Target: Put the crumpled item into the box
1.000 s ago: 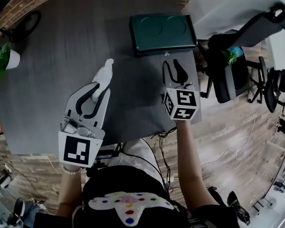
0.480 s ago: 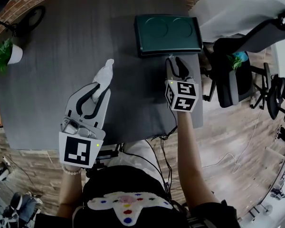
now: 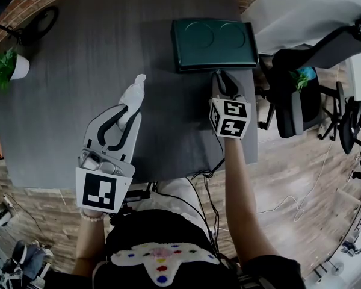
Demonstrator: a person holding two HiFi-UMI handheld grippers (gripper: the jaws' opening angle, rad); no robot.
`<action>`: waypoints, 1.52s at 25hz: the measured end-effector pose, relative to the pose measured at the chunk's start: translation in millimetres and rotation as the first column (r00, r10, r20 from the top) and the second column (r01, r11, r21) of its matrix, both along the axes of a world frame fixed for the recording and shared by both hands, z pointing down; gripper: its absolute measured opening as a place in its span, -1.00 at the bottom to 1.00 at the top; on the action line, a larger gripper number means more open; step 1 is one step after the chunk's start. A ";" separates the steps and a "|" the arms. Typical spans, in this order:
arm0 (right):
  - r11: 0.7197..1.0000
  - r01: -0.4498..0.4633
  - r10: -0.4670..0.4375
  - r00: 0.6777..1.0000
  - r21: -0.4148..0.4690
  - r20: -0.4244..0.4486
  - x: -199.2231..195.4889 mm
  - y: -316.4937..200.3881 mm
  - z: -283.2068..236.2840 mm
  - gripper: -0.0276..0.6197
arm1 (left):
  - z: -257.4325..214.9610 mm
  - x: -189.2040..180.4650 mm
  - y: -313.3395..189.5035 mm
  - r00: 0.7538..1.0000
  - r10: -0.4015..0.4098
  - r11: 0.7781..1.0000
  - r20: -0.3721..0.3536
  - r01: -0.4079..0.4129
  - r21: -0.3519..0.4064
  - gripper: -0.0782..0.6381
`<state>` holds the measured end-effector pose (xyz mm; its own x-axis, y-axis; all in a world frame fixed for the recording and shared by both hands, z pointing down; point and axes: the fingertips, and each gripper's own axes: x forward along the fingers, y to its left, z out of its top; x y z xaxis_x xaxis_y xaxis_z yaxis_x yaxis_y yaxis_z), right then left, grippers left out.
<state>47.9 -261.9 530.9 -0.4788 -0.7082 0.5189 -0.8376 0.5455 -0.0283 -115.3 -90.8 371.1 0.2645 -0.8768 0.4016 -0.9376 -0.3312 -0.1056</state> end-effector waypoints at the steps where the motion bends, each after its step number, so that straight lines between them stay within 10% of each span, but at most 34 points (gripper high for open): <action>1: 1.000 -0.002 0.002 1.000 -0.002 0.002 0.1 0.3 0.0 -0.66 | -0.1 0.5 -0.4 1.000 0.004 1.000 0.001 -0.004 0.001 -0.61; 38: 0.995 -0.079 0.077 0.996 -0.054 -0.033 48.4 84.1 6.5 -0.66 | 0.7 47.8 15.2 0.978 0.209 0.978 -0.013 -0.208 0.007 -0.61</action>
